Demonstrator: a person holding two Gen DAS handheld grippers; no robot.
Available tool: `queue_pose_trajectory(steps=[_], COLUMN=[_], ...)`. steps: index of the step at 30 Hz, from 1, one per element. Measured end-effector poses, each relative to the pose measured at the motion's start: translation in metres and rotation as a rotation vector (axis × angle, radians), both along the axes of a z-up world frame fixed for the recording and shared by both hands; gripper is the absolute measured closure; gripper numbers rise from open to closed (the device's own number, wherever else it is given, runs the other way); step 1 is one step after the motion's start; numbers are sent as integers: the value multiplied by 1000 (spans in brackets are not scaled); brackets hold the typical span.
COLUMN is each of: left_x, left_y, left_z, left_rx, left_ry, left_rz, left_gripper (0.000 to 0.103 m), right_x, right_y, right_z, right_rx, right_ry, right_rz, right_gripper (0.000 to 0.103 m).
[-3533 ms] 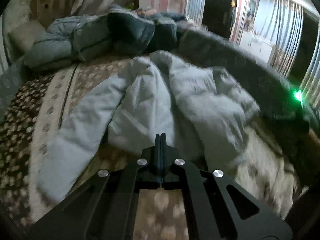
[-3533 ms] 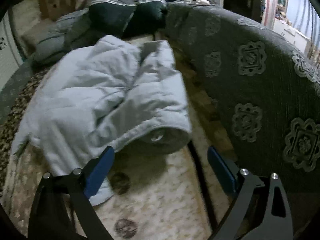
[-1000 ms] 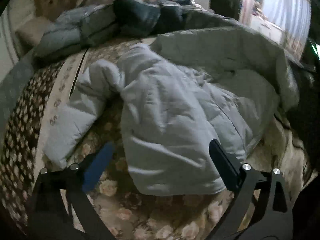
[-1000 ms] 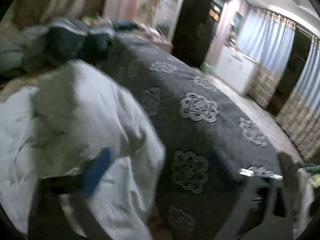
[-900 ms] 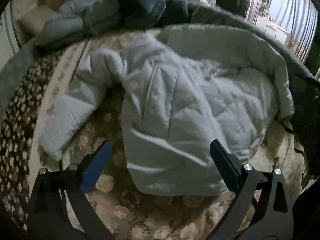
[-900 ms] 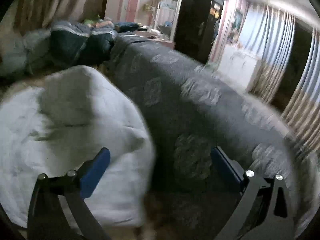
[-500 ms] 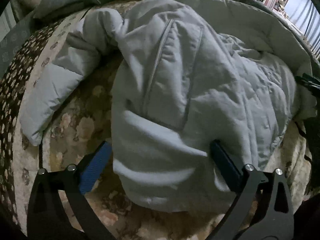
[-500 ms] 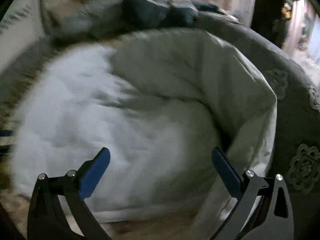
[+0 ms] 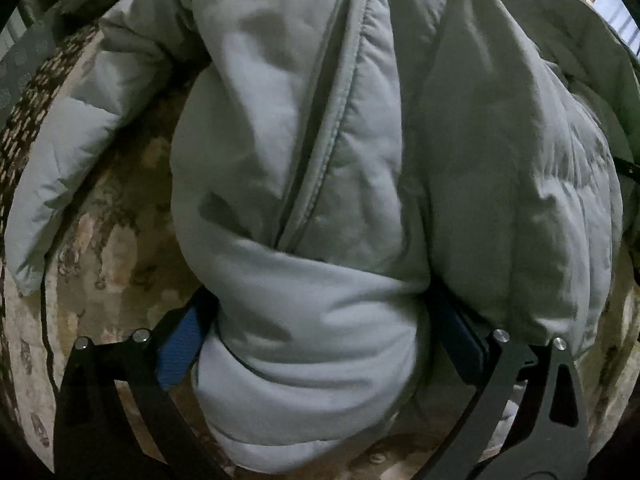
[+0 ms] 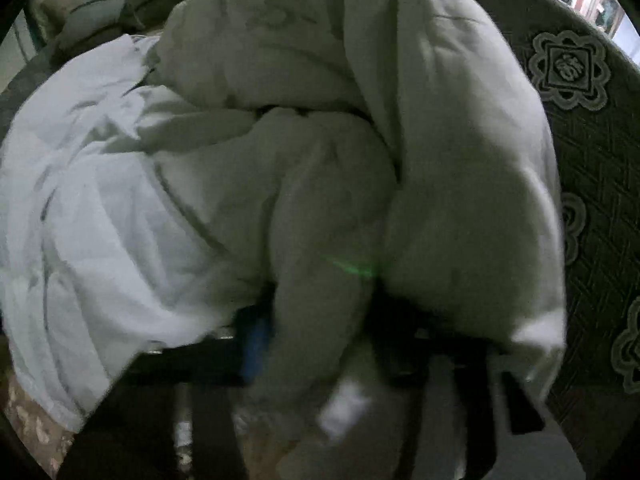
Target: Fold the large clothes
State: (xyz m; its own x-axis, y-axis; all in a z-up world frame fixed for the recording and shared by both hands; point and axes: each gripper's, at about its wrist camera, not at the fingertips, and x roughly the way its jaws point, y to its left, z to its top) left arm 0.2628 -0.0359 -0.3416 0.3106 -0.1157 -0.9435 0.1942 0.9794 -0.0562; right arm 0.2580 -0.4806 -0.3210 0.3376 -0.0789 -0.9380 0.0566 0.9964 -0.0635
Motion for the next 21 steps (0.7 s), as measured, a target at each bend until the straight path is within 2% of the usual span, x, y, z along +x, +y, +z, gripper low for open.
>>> queue_pose_trajectory(steps=[1, 3, 4, 5, 6, 8, 11, 13, 15, 18, 20, 21], left_x=[0, -1, -2, -3, -4, -14, -33, -50, -67, -106, -129, -138], left_y=[0, 4, 9, 14, 18, 24, 39, 59, 68, 79, 80, 78], left_z=[3, 12, 16, 21, 26, 50, 96, 126, 149, 189, 209, 211], left_rx=[-22, -64, -85, -108, -117, -105, -127, -167, -155, -122, -124, -114], left_ry=[-1, 3, 8, 9, 2, -58, -167, -229, -282, -349, -355, -321], left_rz=[-11, -13, -4, 8, 10, -17, -6, 46, 50, -26, -75, -115], left_gripper=[24, 52, 59, 72, 80, 86, 88, 88, 88, 88, 87, 82], right_x=[-3, -14, -18, -23, -33, -41, -63, -85, -110, -142, -161, -168], right_y=[0, 11, 12, 15, 14, 21, 36, 47, 51, 45, 39, 33], right_z=[3, 16, 22, 28, 37, 54, 87, 106, 127, 149, 147, 140], right_rx=[12, 30, 35, 45, 58, 83, 107, 80, 94, 134, 148, 137], right_ry=[-5, -22, -29, -40, -49, -67, -97, -106, -125, -142, -90, -46], right_rz=[3, 11, 16, 18, 19, 31, 76, 127, 146, 120, 88, 63], right_gripper=[81, 87, 90, 90, 91, 92, 93, 93, 93, 93, 92, 87])
